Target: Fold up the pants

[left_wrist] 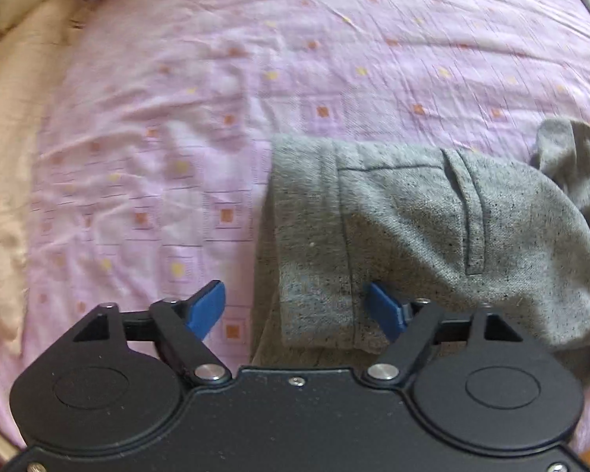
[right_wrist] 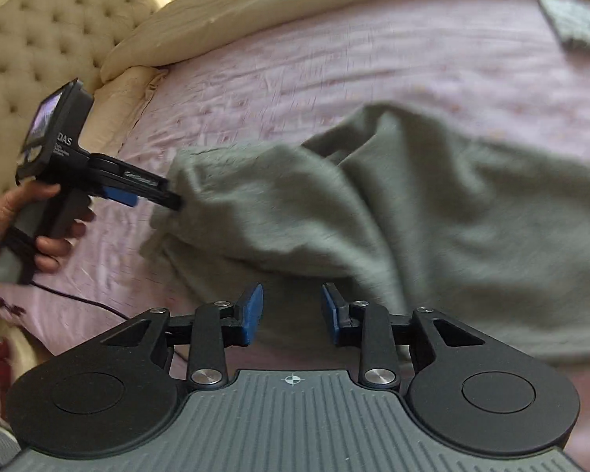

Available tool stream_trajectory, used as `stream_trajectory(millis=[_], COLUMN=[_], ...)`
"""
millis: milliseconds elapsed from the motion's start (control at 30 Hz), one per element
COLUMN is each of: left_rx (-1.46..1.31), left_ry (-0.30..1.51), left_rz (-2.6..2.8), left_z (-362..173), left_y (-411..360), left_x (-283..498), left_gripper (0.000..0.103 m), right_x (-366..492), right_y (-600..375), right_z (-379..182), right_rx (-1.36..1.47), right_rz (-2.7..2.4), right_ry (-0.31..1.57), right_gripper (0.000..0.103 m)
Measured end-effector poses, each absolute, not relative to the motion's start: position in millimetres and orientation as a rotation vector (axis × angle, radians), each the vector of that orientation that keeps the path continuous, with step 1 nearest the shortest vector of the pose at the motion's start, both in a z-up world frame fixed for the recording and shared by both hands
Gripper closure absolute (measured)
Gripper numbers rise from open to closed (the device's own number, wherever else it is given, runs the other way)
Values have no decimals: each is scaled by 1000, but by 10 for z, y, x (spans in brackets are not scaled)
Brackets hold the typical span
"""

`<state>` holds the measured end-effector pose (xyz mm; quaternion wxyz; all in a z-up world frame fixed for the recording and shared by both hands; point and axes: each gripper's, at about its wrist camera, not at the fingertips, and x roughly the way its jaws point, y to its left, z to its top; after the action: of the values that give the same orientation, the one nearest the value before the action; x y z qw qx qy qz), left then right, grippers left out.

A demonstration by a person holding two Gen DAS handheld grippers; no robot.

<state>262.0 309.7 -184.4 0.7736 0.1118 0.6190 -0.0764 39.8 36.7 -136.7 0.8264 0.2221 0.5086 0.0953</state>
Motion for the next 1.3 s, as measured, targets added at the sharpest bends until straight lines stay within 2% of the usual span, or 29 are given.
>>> stream_trajectory(millis=[100,233,300,433,633,700,733,767,833,900,1067,1300], left_rx=[237,140,190,197,197,193,201,225,327,484,735,779], left_ry=[1396,1427,1397,1395,1401,1391,1366,1326,1227,1112,1018,893], left_rz=[-201,-269,-244,-281,-286,-297,-319,-353,-436,-523,-693,-630], left_z=[-1988,-1996,-1917,-1830,-1765,-1703,-1644,-1570,-1436,-1363,-1513,-1639], left_y=[3058,3061,3053,3135,3219,3258,3267,3265,3203,3088,2781,2487], left_x=[2715,2742,2706,2651,2638,2601,2533,2433,2155,1805,1242,1258], left_gripper=[23,70,93,92,86,85,75,67,36,25,23,23], right_x=[442,379,331,242,377,437,449,464,464,489,537,616], right_y=[329,267,229,163,130,171,198,219,250,274,273,251], right_z=[-1537,-1681,-1755,-1903,-2059,-1962,-1871,-1775,-1595,-1467,-1315,-1229], right_rx=[709,924,1028,1189,1278,1203,1154,1120,1083,1044,1038,1055], right_rz=[97,-45,-110,-242,-283,-256,-239,-215,-188,-174,-165,-158], right_ry=[1103,1046,1007,949,909,890,893,894,884,886,896,904], right_gripper=[71,71,70,67,67,84,94,94,94,94,94,94])
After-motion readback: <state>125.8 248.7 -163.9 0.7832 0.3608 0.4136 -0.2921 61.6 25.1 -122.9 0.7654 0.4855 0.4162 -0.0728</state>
